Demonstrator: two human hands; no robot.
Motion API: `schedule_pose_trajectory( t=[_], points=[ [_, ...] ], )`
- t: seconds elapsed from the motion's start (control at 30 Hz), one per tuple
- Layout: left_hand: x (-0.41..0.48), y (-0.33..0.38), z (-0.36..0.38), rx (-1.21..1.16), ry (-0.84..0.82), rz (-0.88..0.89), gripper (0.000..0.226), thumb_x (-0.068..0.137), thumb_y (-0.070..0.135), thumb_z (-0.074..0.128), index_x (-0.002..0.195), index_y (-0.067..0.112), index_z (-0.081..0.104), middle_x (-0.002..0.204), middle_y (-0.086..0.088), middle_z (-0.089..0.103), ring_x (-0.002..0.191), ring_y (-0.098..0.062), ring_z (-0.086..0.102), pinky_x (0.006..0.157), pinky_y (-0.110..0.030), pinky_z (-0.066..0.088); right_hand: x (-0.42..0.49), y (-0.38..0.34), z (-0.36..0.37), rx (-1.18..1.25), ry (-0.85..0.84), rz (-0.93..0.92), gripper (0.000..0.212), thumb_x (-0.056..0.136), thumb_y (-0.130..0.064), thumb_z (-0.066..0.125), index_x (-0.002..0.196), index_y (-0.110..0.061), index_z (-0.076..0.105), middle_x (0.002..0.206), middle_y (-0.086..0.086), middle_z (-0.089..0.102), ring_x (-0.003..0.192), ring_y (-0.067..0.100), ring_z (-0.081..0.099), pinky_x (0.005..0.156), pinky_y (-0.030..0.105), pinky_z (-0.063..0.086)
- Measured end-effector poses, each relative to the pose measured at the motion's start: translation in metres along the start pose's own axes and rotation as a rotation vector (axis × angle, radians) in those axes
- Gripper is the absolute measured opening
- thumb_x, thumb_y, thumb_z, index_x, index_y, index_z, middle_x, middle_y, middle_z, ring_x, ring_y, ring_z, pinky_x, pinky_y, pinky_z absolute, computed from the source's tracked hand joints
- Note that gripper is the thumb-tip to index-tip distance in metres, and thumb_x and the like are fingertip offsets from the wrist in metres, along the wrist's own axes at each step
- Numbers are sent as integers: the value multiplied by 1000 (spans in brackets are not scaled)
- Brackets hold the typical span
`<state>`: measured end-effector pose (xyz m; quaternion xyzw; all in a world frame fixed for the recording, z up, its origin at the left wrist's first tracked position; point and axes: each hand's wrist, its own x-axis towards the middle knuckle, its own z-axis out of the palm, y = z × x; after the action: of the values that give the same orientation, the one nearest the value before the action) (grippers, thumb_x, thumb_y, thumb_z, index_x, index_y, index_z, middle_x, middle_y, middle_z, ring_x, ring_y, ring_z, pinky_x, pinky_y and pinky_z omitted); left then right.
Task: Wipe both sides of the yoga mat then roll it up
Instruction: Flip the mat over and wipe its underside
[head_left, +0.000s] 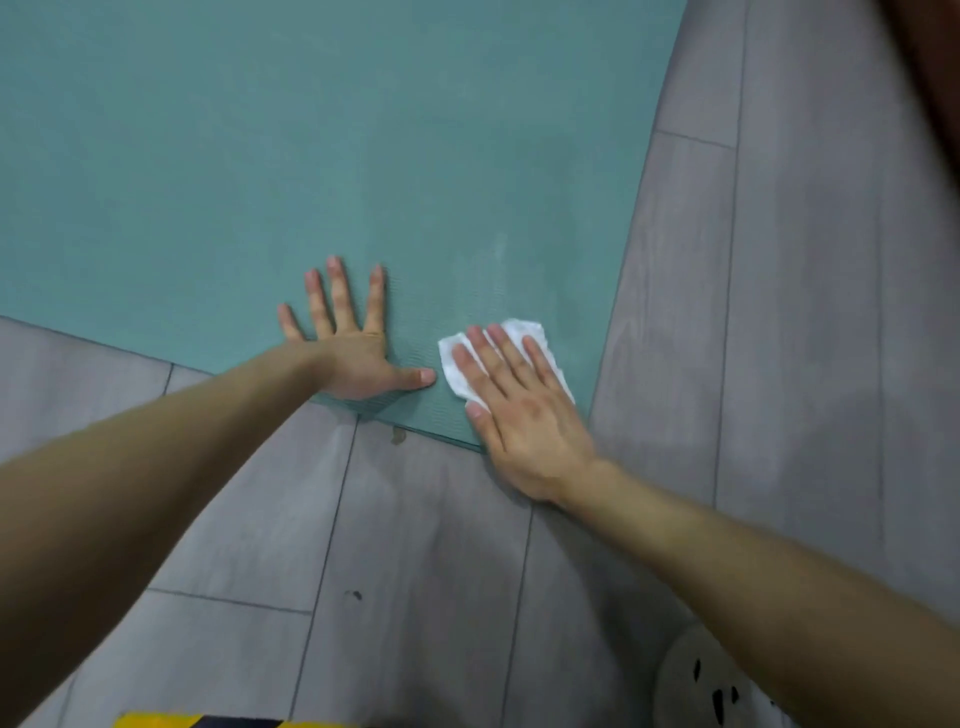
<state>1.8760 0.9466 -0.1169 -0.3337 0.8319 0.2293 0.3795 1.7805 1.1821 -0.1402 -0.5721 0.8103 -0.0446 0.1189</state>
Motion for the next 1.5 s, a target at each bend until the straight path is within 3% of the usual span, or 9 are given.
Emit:
schedule_pose_trajectory(
  t=[0.1,0.3,0.43,0.53,0.83,1.07,1.33,1.4,1.5],
  points=[
    [1,-1,1,4,-9,6,147,57,106,50,139,41,-54,143,-11,-65,137,-38,-54,117,-74,-16,-13,9,0,-3,-24,23,63,113,-38,28,169,-21,7,177,-1,2,163,15,-6,132,47,8],
    [2,-1,4,6,-9,5,147,58,106,50,139,41,-53,143,-12,-64,138,-38,-53,117,-73,-17,120,85,-31,16,58,414,64,111,-43,15,169,-20,1,177,3,-5,163,18,-7,132,46,-2],
    [0,0,1,27,-15,5,146,55,108,48,132,43,-57,143,-11,-64,139,-38,-52,118,-73,-17,40,23,-10,38,123,373,64,112,-38,23,169,-18,6,177,3,1,163,19,-4,132,48,2],
    [-3,1,-3,16,-22,-1,146,56,108,48,138,42,-54,146,-11,-62,141,-38,-51,119,-72,-15,-34,-21,6,72,24,260,65,112,-40,27,169,-21,3,177,0,-4,162,16,-10,132,49,1],
    [-1,0,3,21,10,12,146,58,106,49,143,41,-50,150,-12,-58,144,-38,-48,119,-73,-15,127,114,-43,51,47,557,66,110,-44,15,169,-19,-1,177,7,-7,163,20,-9,131,49,-4],
    [-2,-1,1,22,3,2,145,56,108,46,140,43,-52,149,-10,-60,144,-37,-48,120,-71,-15,-47,-47,6,98,-23,186,64,113,-38,24,169,-20,-2,177,0,-10,162,15,-15,132,48,2],
    [2,-1,6,16,25,-6,145,61,104,51,142,42,-50,150,-11,-60,143,-36,-49,119,-71,-16,142,129,-52,35,22,498,68,109,-51,14,169,-22,-3,177,3,-10,162,20,-11,131,49,-3],
    [4,-2,5,11,33,-9,141,64,102,50,143,42,-49,150,-10,-59,144,-36,-49,119,-70,-18,151,108,-42,33,49,501,70,109,-52,13,169,-19,-1,177,6,-7,163,21,-9,131,48,-6],
    [7,-3,9,-39,83,-1,109,89,86,39,151,44,-41,155,-7,-55,147,-33,-46,120,-69,-18,84,21,-14,31,47,202,65,112,-47,15,169,-20,1,177,5,-4,163,21,-9,130,46,-8]
  ],
)
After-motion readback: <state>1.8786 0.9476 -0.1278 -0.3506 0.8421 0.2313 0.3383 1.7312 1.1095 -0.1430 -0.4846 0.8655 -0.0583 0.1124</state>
